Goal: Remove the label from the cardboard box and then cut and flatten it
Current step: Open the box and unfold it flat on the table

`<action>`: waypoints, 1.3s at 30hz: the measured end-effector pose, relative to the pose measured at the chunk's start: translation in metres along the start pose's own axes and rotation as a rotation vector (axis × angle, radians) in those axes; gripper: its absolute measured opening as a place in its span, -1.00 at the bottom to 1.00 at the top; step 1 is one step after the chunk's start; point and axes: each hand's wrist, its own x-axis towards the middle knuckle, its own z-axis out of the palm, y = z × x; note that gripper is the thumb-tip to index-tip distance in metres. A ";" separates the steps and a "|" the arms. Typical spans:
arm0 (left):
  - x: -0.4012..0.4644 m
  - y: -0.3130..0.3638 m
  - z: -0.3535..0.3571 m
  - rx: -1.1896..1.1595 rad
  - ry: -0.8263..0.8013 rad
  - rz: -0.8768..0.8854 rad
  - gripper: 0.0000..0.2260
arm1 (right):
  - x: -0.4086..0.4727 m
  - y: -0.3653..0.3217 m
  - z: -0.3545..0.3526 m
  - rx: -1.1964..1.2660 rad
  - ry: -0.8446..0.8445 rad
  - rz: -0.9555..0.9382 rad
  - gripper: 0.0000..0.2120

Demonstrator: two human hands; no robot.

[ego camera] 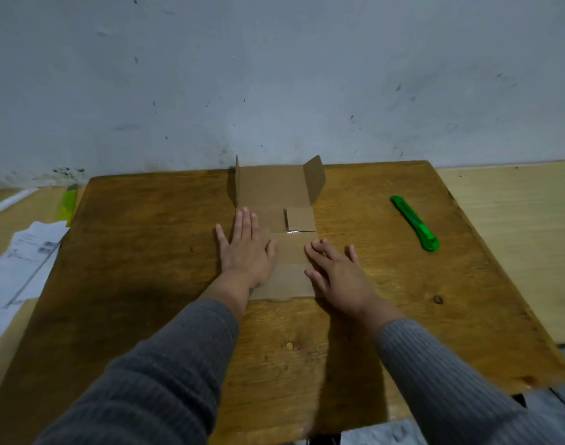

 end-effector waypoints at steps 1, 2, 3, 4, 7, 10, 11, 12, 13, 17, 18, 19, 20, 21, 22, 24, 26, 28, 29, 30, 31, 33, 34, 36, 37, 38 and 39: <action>0.003 0.001 0.002 -0.014 0.007 0.003 -0.36 | 0.002 0.003 -0.001 0.033 0.028 -0.002 -0.52; 0.005 0.002 0.005 -0.028 0.026 0.006 -0.35 | 0.005 0.004 -0.003 0.072 0.066 0.000 -0.53; 0.006 0.002 0.007 -0.039 0.053 0.010 -0.35 | 0.010 0.005 -0.004 0.110 0.112 0.006 -0.53; 0.007 0.002 0.009 -0.047 0.074 0.012 -0.35 | 0.018 0.006 -0.004 0.144 0.148 0.013 -0.50; 0.006 -0.001 0.015 -0.060 0.106 0.015 -0.34 | 0.046 0.008 -0.005 0.224 0.102 0.119 0.01; 0.009 -0.003 0.024 -0.074 0.222 0.030 -0.32 | 0.080 0.019 -0.011 0.154 -0.032 0.178 0.36; 0.009 -0.004 0.026 -0.085 0.261 0.042 -0.31 | 0.090 0.023 -0.013 0.148 -0.032 0.160 0.38; 0.009 -0.005 0.027 -0.091 0.289 0.052 -0.31 | 0.098 0.024 -0.014 0.158 -0.013 0.127 0.36; 0.009 -0.005 0.026 -0.086 0.288 0.057 -0.30 | 0.103 0.023 -0.014 0.167 0.017 0.086 0.32; 0.010 -0.004 0.019 -0.036 0.196 0.037 -0.32 | 0.112 0.018 -0.008 0.104 0.062 -0.118 -0.04; 0.010 -0.003 0.017 -0.029 0.170 0.034 -0.32 | 0.113 0.017 -0.006 0.080 0.071 -0.141 -0.15; 0.010 -0.002 0.014 -0.030 0.144 0.028 -0.32 | 0.116 0.017 -0.005 0.081 0.096 -0.144 -0.28; 0.010 -0.001 0.012 -0.034 0.123 0.021 -0.32 | 0.121 0.018 -0.007 0.111 0.132 -0.133 -0.42; 0.009 0.000 0.011 -0.036 0.106 0.011 -0.32 | 0.129 0.018 -0.010 0.153 0.177 -0.120 -0.55; 0.010 0.001 0.010 -0.039 0.094 0.003 -0.31 | 0.138 0.017 -0.013 0.177 0.226 -0.110 -0.65; 0.012 0.002 0.008 -0.055 0.090 -0.013 -0.32 | 0.157 0.016 -0.018 0.199 0.267 -0.065 -0.83; 0.016 0.004 0.007 -0.070 0.085 -0.047 -0.33 | 0.173 0.014 -0.023 0.236 0.219 0.034 -0.94; 0.021 0.006 0.006 -0.061 0.071 -0.079 -0.35 | 0.184 0.010 -0.026 0.258 0.121 0.154 -0.77; 0.022 0.007 0.007 -0.047 0.072 -0.087 -0.35 | 0.189 0.009 -0.030 0.262 0.061 0.226 -0.56; 0.023 0.007 0.007 -0.033 0.077 -0.088 -0.35 | 0.194 0.009 -0.036 0.255 -0.010 0.299 -0.32; 0.023 0.007 0.007 -0.026 0.084 -0.084 -0.33 | 0.199 0.009 -0.044 0.228 -0.087 0.355 -0.11; 0.021 0.006 0.009 -0.029 0.099 -0.071 -0.27 | 0.206 0.011 -0.055 0.165 -0.207 0.406 0.13; 0.021 0.005 0.010 -0.029 0.103 -0.065 -0.25 | 0.208 0.013 -0.059 0.150 -0.241 0.411 0.17; 0.021 0.003 0.012 -0.029 0.100 -0.049 -0.19 | 0.210 0.017 -0.060 0.155 -0.269 0.397 0.19; 0.022 0.002 0.013 -0.029 0.097 -0.036 -0.17 | 0.210 0.019 -0.059 0.163 -0.273 0.388 0.18; 0.022 0.000 0.013 -0.025 0.090 -0.019 -0.16 | 0.210 0.021 -0.059 0.174 -0.272 0.388 0.19; 0.022 -0.003 0.014 -0.016 0.085 0.005 -0.16 | 0.209 0.024 -0.058 0.185 -0.265 0.394 0.20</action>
